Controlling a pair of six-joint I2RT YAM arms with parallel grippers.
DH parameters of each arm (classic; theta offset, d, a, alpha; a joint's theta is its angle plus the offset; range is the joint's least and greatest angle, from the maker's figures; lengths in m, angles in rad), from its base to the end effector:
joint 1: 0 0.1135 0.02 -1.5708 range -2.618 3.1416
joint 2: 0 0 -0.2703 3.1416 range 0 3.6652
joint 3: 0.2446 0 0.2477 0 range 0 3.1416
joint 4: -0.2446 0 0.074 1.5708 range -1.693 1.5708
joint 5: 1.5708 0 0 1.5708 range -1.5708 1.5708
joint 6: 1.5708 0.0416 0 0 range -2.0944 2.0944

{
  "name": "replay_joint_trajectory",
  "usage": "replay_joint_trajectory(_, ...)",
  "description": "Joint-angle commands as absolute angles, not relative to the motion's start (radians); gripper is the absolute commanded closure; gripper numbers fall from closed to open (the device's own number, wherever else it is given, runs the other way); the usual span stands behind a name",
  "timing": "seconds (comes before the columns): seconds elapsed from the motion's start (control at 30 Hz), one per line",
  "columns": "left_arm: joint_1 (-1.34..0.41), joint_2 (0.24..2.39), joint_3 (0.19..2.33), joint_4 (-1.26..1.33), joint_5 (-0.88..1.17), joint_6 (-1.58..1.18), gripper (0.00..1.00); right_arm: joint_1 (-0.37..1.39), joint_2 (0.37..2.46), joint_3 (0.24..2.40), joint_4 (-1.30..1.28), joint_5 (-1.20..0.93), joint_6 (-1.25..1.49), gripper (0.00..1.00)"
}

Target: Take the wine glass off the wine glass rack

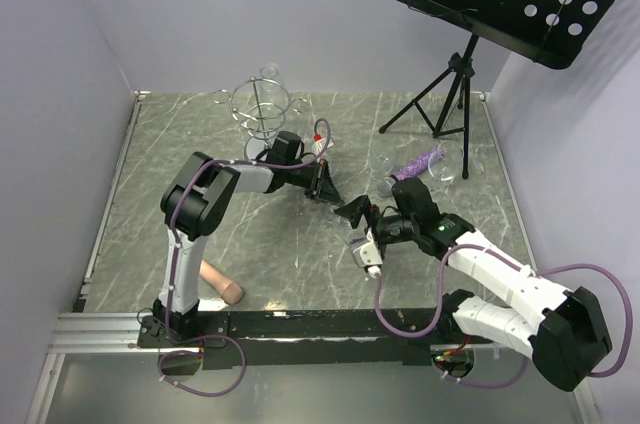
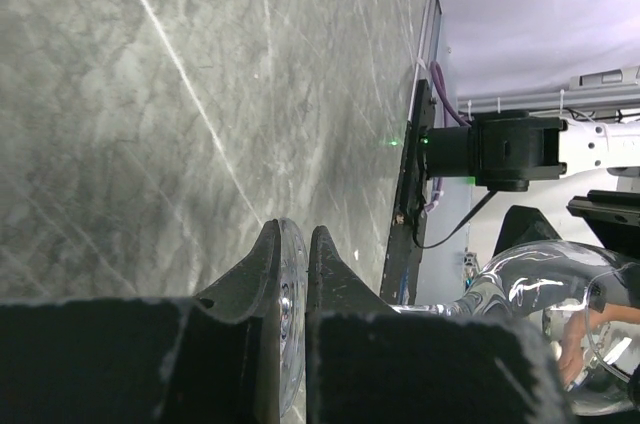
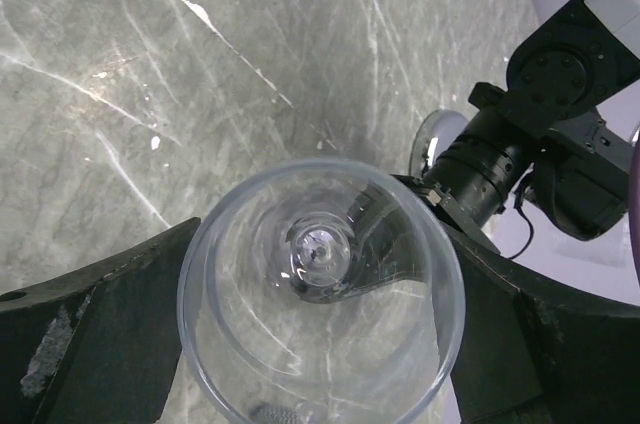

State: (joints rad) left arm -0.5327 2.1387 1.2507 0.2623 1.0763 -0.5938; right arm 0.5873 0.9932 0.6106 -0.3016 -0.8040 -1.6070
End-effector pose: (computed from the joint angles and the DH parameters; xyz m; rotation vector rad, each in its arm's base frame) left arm 0.3600 -0.2548 0.1379 0.6251 2.2978 -1.7712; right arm 0.1478 0.1344 0.2409 -1.9597 0.5518 0.2781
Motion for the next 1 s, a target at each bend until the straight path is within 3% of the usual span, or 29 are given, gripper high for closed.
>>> replay_joint_trajectory(0.0, -0.526, 2.146, 1.287, 0.314, 1.126, -0.643, 0.99, 0.597, 1.005, 0.660, -0.336, -0.865, -1.635, 0.09)
replay_joint_trajectory(0.33, -0.525, 2.143, 1.305, 0.233, 1.052, -0.609, 0.98, 0.598, 0.986, 0.667, -0.319, -0.842, -1.582, 0.30)
replay_joint_trajectory(0.47, -0.523, 2.131, 1.307, 0.192, 1.000, -0.583, 0.61, 0.597, 0.983, 0.689, -0.331, -0.827, -1.531, 0.34)
replay_joint_trajectory(0.5, -0.522, 2.128, 1.308, 0.178, 0.986, -0.575, 0.48, 0.595, 0.982, 0.699, -0.342, -0.819, -1.510, 0.35)
replay_joint_trajectory(0.67, -0.518, 2.095, 1.302, 0.144, 0.931, -0.540, 0.25, 0.591, 0.968, 0.722, -0.359, -0.773, -1.376, 0.39)
replay_joint_trajectory(0.73, -0.517, 2.086, 1.304, 0.124, 0.910, -0.519, 0.04, 0.586, 0.966, 0.733, -0.350, -0.750, -1.275, 0.39)
replay_joint_trajectory(0.77, -0.517, 2.085, 1.304, 0.118, 0.907, -0.511, 0.00, 0.584, 0.968, 0.745, -0.348, -0.736, -1.223, 0.40)
replay_joint_trajectory(0.97, -0.512, 2.043, 1.290, 0.080, 0.871, -0.466, 0.00, 0.560, 0.980, 0.788, -0.319, -0.638, -0.974, 0.41)
